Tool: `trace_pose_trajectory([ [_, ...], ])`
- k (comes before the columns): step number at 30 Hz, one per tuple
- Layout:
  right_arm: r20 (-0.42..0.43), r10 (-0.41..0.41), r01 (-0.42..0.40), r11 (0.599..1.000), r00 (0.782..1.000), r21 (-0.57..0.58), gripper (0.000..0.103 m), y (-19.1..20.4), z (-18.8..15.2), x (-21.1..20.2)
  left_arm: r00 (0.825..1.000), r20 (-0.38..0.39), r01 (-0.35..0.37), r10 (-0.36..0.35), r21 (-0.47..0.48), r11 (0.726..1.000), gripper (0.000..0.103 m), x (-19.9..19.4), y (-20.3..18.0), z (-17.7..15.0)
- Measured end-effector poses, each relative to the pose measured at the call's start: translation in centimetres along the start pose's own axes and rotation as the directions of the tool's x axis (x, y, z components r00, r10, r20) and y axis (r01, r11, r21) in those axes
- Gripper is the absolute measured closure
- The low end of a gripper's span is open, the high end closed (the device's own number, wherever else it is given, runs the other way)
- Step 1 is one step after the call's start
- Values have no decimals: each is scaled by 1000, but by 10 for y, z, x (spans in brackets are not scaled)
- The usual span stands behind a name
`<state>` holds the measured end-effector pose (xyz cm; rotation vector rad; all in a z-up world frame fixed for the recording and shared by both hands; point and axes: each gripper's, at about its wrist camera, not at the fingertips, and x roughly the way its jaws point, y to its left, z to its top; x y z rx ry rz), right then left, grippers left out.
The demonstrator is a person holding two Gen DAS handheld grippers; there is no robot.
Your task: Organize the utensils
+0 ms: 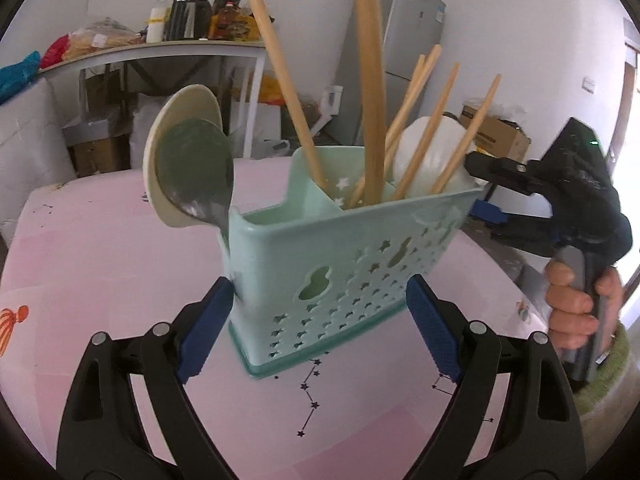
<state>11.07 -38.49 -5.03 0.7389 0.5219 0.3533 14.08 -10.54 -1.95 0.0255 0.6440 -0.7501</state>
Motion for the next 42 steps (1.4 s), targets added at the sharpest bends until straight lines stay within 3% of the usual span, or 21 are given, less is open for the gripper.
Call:
trace_pose_trajectory([
  [3,-4,-32,32,999,999,-11,43,7,-6,-4,1000,-3,11,-11,-18,1000,20,-5,5,-1],
  [14,0,-31,31,999,1000,44,43,28,-37,-16,1000,-30,2,-5,-83,997,20,-27,12,-2],
  [33,-23,-53,55,995,998,78,43,26,-35,-7,1000,-9,8,-9,-84,996,19,-43,2,-14],
  [42,30,-198,198,980,980,-16,41,46,-67,-48,997,-23,-81,79,-110,991,18,-76,2,-39],
])
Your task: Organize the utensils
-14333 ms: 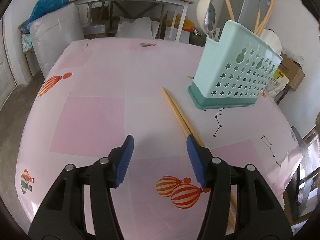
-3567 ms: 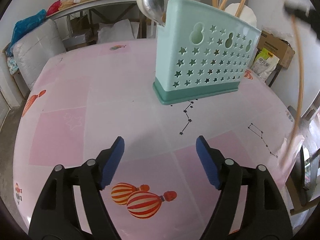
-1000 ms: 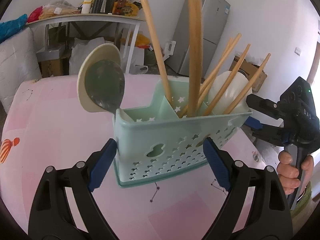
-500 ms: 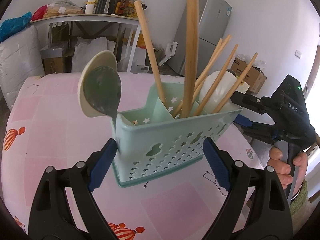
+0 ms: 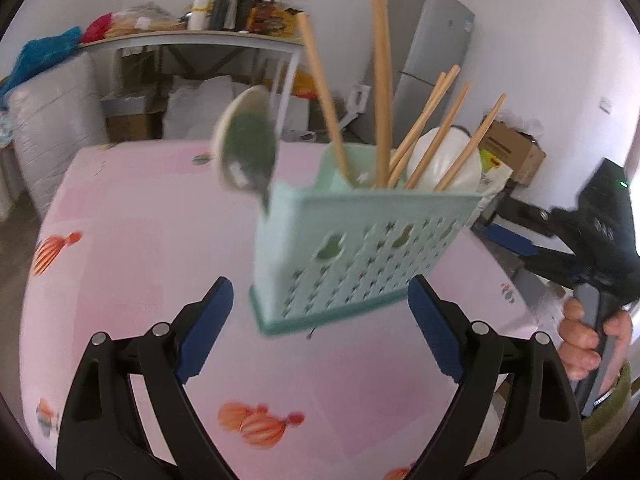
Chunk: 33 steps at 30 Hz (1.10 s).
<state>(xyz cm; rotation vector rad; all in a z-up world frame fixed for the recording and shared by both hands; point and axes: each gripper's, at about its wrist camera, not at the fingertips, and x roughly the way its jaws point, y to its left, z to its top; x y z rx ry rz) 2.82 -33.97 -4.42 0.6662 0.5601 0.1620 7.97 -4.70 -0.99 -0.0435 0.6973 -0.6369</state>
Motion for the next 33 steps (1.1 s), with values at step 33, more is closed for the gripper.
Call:
trace_pose_trajectory([
  [33,177,-581,603,722,795,-338,7,76,-72,-29,819,1,-574,574,23,819,9,-56,-41,-26],
])
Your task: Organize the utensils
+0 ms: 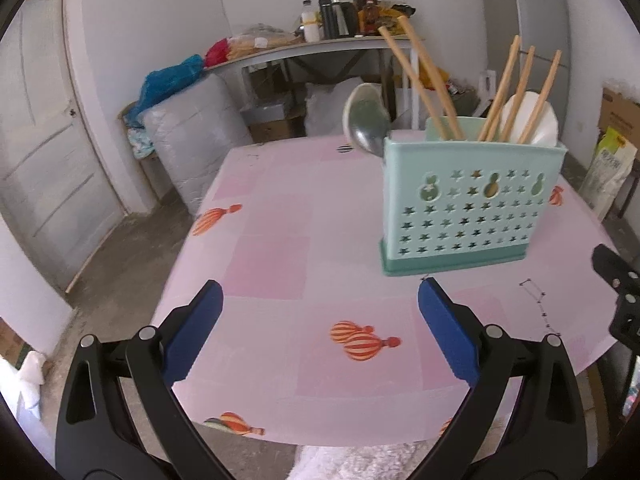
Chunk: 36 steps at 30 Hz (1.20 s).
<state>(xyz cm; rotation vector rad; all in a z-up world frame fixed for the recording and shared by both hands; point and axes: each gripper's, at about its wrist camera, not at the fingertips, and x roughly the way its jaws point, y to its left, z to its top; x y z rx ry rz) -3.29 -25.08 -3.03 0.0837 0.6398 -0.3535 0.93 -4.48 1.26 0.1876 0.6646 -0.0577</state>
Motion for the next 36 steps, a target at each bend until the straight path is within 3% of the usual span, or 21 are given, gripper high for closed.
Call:
trace_pose_trajectory([
  [16,-9,-35,35,999,999,-9,7,-1,-1,4,997,-9,-74,74,-30,997,9,1,15,0],
  [36,-15,-36,36,999,999,-5,7,-1,-2,5,997,-25,-75,74,-38,996,9,2,17,0],
])
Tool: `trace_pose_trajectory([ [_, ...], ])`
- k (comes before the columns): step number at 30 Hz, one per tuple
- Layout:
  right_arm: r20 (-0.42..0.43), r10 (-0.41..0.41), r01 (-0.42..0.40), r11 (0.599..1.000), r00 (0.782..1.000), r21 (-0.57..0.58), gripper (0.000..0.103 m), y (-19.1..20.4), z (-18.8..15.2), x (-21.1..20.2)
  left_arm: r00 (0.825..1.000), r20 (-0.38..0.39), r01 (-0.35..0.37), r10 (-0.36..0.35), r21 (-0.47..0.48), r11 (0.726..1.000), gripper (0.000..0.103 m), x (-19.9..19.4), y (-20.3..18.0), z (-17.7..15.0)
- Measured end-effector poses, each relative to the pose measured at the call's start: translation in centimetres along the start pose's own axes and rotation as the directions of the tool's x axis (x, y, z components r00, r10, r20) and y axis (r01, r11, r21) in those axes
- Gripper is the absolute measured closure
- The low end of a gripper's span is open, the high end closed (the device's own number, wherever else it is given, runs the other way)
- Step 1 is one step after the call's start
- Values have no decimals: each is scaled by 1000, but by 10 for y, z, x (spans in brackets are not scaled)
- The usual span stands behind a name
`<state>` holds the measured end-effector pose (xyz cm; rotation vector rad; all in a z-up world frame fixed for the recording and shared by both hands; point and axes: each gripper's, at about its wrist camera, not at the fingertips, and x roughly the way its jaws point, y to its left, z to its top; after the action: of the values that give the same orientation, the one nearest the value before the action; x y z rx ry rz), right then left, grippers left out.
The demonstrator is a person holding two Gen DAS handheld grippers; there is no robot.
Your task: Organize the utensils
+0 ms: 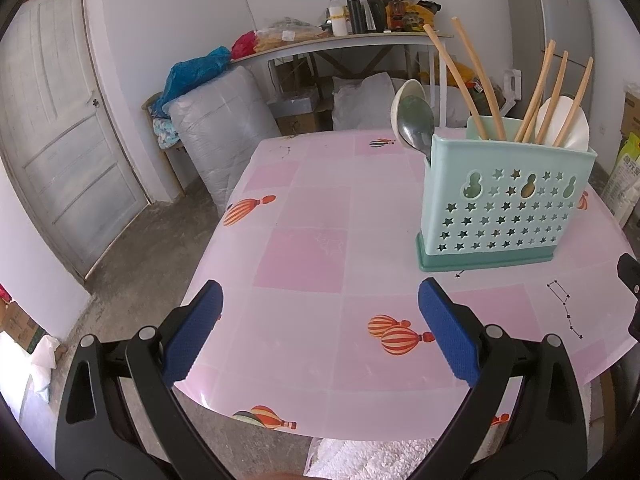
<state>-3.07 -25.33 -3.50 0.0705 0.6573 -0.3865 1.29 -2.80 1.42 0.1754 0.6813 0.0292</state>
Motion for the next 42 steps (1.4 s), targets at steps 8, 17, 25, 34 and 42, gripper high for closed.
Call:
trace_pose_trajectory([
  [8,1,1,-1,1000,1000,0,7,0,0,0,1000,0,1,-1,0,1000,9,0,0,0],
  [17,2,0,0,1000,1000,0,7,0,0,0,1000,0,1,-1,-2,1000,9,0,0,0],
  [25,6,-1,1,1000,1000,0,7,0,2,-4,1000,0,3,-3,1,1000,9,0,-1,0],
  [34,6,-2,2,1000,1000,1,7,1,1,-4,1000,1,4,-4,1,1000,9,-1,-2,0],
  [42,7,-1,1,1000,1000,2,7,2,2,-5,1000,-1,6,-6,5,1000,9,-3,-8,2],
])
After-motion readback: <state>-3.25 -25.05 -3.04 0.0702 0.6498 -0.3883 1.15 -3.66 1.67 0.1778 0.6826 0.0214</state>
